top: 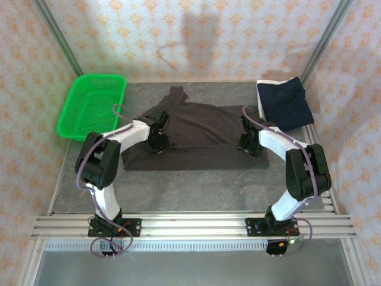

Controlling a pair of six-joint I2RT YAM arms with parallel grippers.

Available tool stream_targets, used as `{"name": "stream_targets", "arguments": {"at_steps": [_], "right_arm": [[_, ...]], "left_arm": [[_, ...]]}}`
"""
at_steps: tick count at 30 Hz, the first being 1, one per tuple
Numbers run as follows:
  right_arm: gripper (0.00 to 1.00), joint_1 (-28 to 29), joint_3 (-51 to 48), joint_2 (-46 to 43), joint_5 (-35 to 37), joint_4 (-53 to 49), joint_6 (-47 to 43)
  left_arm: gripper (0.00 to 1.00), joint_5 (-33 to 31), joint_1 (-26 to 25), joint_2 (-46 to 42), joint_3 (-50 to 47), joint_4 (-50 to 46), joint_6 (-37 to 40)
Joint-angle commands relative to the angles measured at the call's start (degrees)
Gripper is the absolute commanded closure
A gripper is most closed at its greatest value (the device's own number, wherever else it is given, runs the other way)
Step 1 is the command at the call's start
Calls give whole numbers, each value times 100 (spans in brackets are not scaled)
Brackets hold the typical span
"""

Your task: Fold and stack the t-shirts

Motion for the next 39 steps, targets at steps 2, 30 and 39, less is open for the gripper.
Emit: {"name": "stream_targets", "arguments": {"at_steps": [2, 30, 39], "right_arm": [[53, 16, 106, -43, 144, -105, -63], [54, 1026, 526, -8, 53, 165, -129], [54, 1028, 827, 273, -19, 99, -204]], "left_arm": [[95, -329, 73, -11, 482, -370, 224], [41, -729, 584, 472, 2391, -1159, 1451], [40, -575, 818, 867, 1933, -1123, 1556]]}}
